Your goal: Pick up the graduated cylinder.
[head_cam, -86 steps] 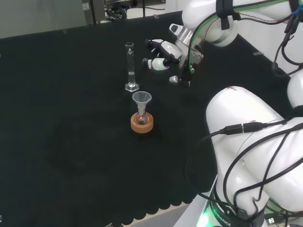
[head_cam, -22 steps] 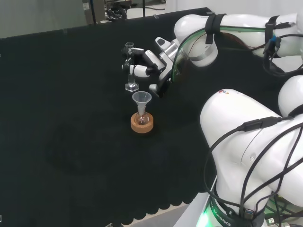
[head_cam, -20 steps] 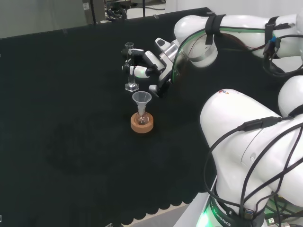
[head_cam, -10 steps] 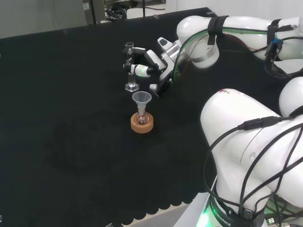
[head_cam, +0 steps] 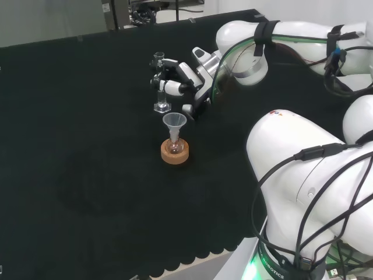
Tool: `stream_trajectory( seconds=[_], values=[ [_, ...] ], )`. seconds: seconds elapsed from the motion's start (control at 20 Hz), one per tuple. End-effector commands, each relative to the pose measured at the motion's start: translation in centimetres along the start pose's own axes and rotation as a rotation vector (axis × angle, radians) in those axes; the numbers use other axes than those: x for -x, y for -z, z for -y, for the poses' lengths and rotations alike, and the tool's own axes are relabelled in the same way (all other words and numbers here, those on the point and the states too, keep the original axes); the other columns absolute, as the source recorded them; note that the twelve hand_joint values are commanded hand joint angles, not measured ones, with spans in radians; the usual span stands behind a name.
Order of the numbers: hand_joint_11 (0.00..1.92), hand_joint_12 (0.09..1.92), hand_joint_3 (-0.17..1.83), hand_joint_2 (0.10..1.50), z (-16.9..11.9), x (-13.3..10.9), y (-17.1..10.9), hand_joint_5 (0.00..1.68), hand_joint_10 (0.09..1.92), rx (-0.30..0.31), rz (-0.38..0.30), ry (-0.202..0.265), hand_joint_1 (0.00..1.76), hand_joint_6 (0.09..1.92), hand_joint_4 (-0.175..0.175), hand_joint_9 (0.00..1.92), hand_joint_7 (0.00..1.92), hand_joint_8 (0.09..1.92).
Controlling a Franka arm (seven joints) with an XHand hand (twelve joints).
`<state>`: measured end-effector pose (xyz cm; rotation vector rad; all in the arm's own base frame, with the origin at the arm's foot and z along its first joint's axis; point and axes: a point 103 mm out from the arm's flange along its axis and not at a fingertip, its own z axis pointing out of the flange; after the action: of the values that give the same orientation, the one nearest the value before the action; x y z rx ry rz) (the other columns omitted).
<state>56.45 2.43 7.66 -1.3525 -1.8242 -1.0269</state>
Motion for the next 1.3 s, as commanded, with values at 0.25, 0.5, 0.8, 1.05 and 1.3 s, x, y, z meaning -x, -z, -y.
stream_trajectory(
  seconds=[0.25,0.5,0.8,1.05,1.3],
  values=[
    [0.81,1.06,-0.17,1.16,-0.2,0.0,-0.1,0.65,0.37,0.009,0.01,-0.01,1.09,0.59,-0.043,0.93,0.61,0.6],
    [0.95,0.97,-0.17,1.25,-0.3,0.0,0.4,0.73,0.34,0.024,0.029,-0.02,1.2,0.69,-0.028,1.03,0.74,0.63],
    [1.07,0.86,-0.08,1.23,-0.5,-0.8,1.2,0.84,0.34,0.0,0.142,-0.024,1.15,1.13,-0.146,1.15,0.94,0.63],
    [1.14,0.82,-0.01,1.16,-0.7,-1.9,2.3,0.9,0.29,-0.043,0.22,-0.001,1.24,1.14,-0.175,1.25,0.92,1.1],
    [1.16,0.8,0.0,1.15,-0.3,-3.5,3.7,0.91,0.27,-0.073,0.261,0.025,1.25,1.11,-0.175,1.27,0.94,1.09]
  ],
)
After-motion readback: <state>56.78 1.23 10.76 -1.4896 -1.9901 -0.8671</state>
